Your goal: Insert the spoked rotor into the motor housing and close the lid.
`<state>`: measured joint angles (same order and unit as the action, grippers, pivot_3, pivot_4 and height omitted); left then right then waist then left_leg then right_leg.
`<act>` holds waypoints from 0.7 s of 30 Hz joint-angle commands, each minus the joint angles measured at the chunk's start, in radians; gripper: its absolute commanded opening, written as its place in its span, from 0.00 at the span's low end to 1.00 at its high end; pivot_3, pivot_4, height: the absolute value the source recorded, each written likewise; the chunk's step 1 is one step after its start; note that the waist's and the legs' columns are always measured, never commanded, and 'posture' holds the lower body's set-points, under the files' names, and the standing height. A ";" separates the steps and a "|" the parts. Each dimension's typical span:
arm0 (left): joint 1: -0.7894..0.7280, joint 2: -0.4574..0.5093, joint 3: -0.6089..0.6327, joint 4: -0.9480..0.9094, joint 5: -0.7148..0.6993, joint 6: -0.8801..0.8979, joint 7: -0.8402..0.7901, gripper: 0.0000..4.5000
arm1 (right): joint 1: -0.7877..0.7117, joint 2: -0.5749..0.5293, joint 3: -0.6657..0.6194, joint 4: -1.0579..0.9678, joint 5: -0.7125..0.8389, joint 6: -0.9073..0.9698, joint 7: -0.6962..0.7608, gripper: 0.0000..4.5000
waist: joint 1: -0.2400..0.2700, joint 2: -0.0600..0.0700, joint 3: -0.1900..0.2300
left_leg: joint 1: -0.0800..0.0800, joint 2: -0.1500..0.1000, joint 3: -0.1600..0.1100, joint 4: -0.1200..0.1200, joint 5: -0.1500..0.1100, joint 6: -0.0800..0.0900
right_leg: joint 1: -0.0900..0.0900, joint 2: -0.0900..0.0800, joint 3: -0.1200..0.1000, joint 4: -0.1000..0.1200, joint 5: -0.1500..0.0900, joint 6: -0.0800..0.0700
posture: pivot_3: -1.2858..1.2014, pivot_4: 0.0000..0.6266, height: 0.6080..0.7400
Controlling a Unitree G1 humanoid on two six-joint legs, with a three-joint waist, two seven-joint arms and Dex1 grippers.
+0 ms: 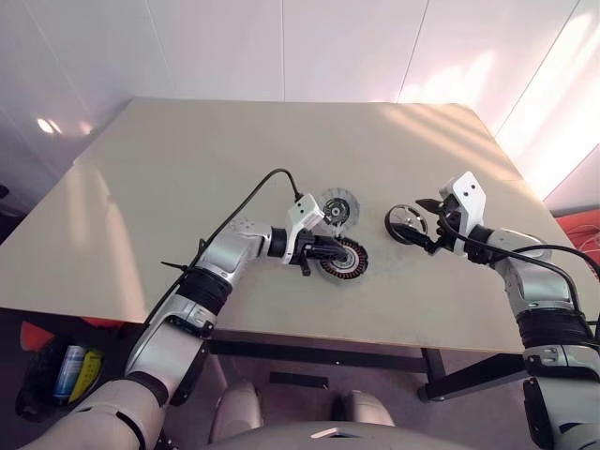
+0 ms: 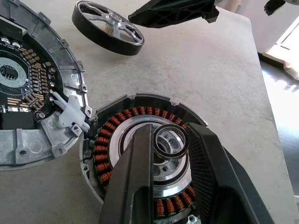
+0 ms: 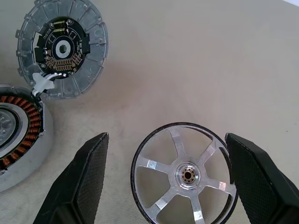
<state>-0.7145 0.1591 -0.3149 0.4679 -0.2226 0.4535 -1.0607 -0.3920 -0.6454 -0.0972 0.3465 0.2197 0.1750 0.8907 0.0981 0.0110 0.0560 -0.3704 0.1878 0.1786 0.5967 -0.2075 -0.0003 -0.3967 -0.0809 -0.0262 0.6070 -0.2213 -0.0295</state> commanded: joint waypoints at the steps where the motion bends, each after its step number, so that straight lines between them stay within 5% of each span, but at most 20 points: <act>1: -0.038 -0.008 0.000 0.017 0.020 -0.047 -0.012 0.16 | 0.000 -0.001 -0.032 -0.047 0.023 -0.020 -0.009 1.00 | 0.001 0.000 0.000 | 0.000 0.000 0.000 0.000 0.000 0.000 | 0.000 0.000 0.000 0.000 0.000 0.000 | 0.52 0.00 1.00; 21: -0.056 -0.061 0.004 0.096 0.073 -0.095 -0.014 0.16 | 0.007 0.003 -0.032 -0.054 0.031 -0.023 -0.023 1.00 | 0.001 0.000 0.000 | 0.000 0.000 0.000 0.000 0.000 0.000 | 0.000 0.000 0.000 0.000 0.000 0.000 | 0.52 0.00 1.00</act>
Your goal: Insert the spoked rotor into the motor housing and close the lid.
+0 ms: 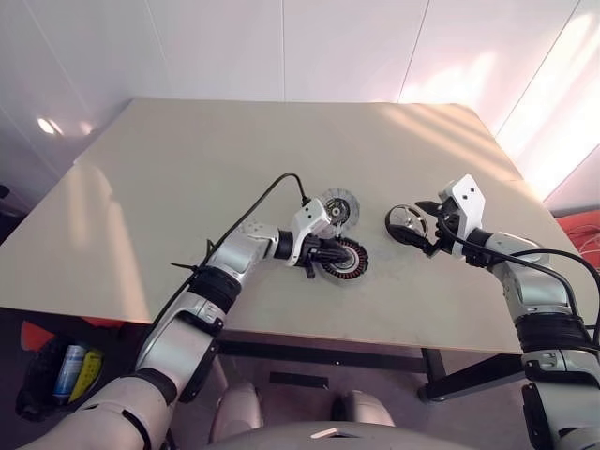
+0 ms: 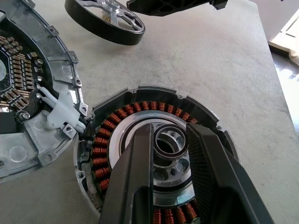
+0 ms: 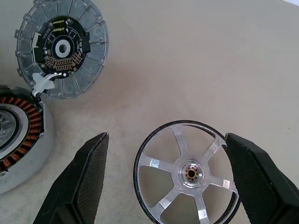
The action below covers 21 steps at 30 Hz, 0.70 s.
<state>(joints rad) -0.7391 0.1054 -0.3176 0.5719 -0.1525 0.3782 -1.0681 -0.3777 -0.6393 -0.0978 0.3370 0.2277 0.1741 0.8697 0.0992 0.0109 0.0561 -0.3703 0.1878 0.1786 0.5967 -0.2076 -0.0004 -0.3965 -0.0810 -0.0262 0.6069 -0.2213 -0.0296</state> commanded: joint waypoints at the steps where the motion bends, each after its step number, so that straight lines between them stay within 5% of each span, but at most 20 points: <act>1: -0.033 -0.007 0.008 -0.006 0.003 -0.021 -0.009 0.16 | -0.008 -0.003 -0.031 -0.043 0.022 -0.022 -0.002 1.00 | 0.000 0.000 0.000 | 0.000 0.000 0.000 0.000 0.000 0.000 | 0.000 0.000 0.000 0.000 0.000 0.000 | 0.52 0.00 1.00; 9: -0.030 0.002 0.006 -0.006 0.001 -0.024 -0.037 0.16 | -0.016 -0.003 -0.030 -0.032 0.019 -0.027 -0.004 1.00 | 0.000 0.000 0.000 | 0.000 0.000 0.000 0.000 0.000 0.000 | 0.000 0.000 0.000 0.000 0.000 0.000 | 0.52 0.00 1.00; 15: -0.030 0.001 0.019 -0.003 0.011 -0.008 -0.004 0.58 | -0.023 -0.001 -0.026 -0.023 0.012 -0.038 -0.017 1.00 | 0.000 0.000 0.000 | 0.000 0.000 0.000 0.000 0.000 0.000 | 0.000 0.000 0.000 0.000 0.000 0.000 | 0.52 0.00 1.00; 21: -0.034 -0.011 0.053 -0.003 -0.005 -0.036 0.026 0.58 | -0.024 0.000 -0.023 -0.021 0.012 -0.040 -0.019 1.00 | 0.000 0.000 0.000 | 0.000 0.000 0.000 0.000 0.000 0.000 | 0.000 0.000 0.000 0.000 0.000 0.000 | 0.52 0.00 1.00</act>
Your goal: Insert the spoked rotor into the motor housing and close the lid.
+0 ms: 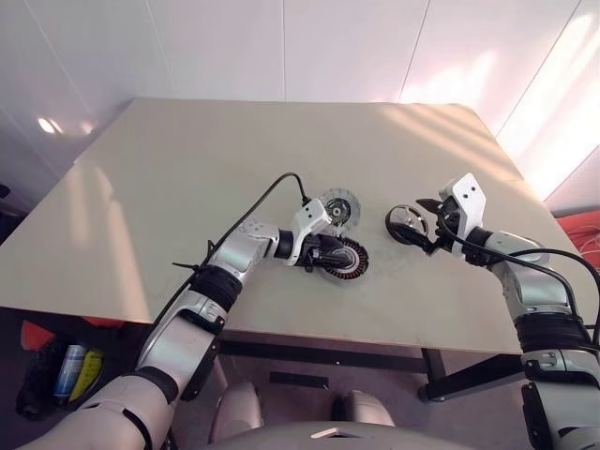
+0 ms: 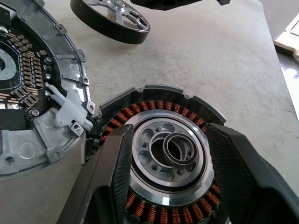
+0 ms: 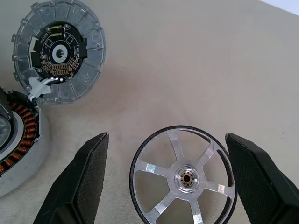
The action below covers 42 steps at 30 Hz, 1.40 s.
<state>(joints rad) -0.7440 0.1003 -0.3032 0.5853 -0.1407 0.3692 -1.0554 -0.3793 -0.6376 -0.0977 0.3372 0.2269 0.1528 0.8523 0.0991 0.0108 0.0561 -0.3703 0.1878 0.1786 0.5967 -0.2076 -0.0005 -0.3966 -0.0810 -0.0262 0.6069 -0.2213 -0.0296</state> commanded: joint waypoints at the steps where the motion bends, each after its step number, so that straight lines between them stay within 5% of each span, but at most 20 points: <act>1: -0.032 -0.007 0.053 -0.020 -0.026 -0.028 0.020 0.58 | -0.022 -0.002 -0.023 -0.022 0.013 -0.019 -0.002 1.00 | 0.000 0.000 0.000 | 0.000 0.000 0.000 0.000 0.000 0.000 | 0.000 0.000 0.000 0.000 0.000 0.000 | 0.52 0.00 1.00; 15: 0.041 0.060 0.228 -0.319 -0.218 0.170 0.067 0.58 | 0.069 0.001 0.024 -0.238 0.073 0.091 0.088 1.00 | -0.001 0.000 0.000 | 0.000 0.001 0.000 -0.001 0.000 0.000 | 0.000 0.000 0.000 0.000 0.000 -0.001 | 0.52 0.00 1.00; 25: 0.217 0.185 0.328 -0.495 -0.303 0.285 0.150 0.59 | 0.160 -0.033 0.106 -0.480 0.102 0.216 0.158 0.25 | -0.003 0.000 0.001 | 0.001 0.001 0.000 -0.001 0.000 -0.002 | 0.001 0.000 0.000 0.000 -0.001 0.000 | 0.52 0.00 1.00; 42: 0.291 0.189 0.337 -0.563 -0.339 0.290 0.258 0.59 | 0.046 -0.022 0.295 -0.380 -0.022 0.163 0.227 0.25 | -0.003 -0.001 0.001 | -0.001 0.001 -0.001 -0.002 0.000 -0.002 | -0.001 0.001 0.000 0.000 -0.002 0.000 | 0.52 0.00 1.00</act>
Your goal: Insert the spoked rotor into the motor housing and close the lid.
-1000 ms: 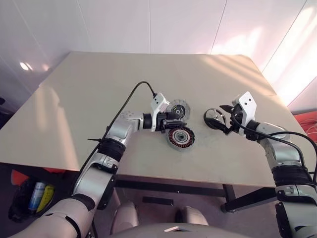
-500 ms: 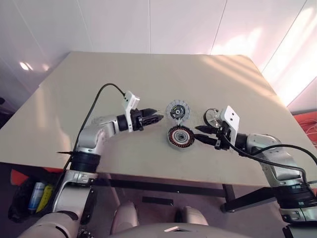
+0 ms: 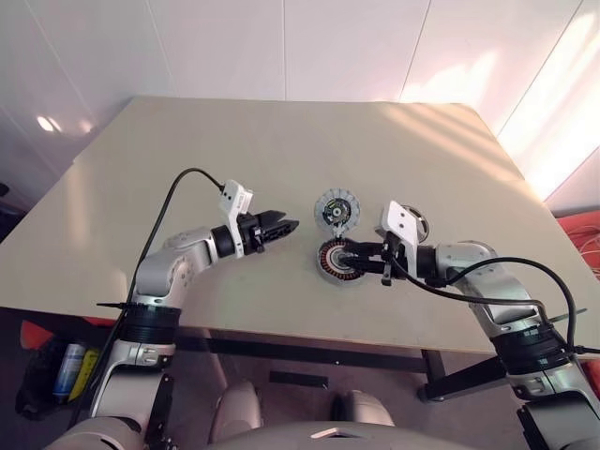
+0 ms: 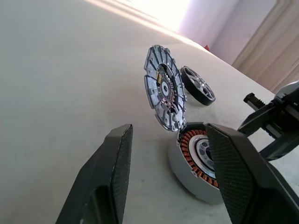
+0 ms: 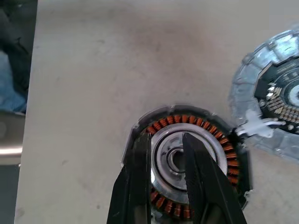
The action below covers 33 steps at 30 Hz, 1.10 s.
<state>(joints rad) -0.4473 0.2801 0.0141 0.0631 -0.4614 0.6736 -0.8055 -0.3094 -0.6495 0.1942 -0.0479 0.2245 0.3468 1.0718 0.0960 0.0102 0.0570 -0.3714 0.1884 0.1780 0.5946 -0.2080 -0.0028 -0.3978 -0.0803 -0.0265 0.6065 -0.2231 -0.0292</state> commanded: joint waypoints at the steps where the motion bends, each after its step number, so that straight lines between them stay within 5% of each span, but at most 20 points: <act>1: -0.005 0.009 0.018 -0.041 -0.019 -0.015 0.011 0.59 | -0.026 -0.008 0.002 0.009 -0.019 -0.032 0.008 0.25 | 0.000 0.000 0.000 | 0.000 0.000 0.000 0.000 0.000 0.000 | 0.000 0.000 0.000 0.000 0.000 0.000 | 0.52 0.00 1.00; 33: -0.026 0.028 0.007 -0.007 -0.009 -0.038 0.014 0.59 | -0.121 0.097 0.015 0.208 -0.095 -0.157 -0.021 0.25 | -0.001 0.000 0.000 | 0.001 0.000 0.000 0.002 0.000 0.000 | 0.000 0.000 0.000 0.002 0.000 0.000 | 0.52 0.00 1.00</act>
<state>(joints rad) -0.4458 0.2991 0.0093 0.0686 -0.4643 0.6584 -0.7921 -0.4043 -0.5557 0.2118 0.1605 0.1346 0.2157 1.0534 0.0949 0.0101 0.0570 -0.3706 0.1886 0.1779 0.5962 -0.2077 -0.0030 -0.3974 -0.0802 -0.0264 0.6089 -0.2229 -0.0294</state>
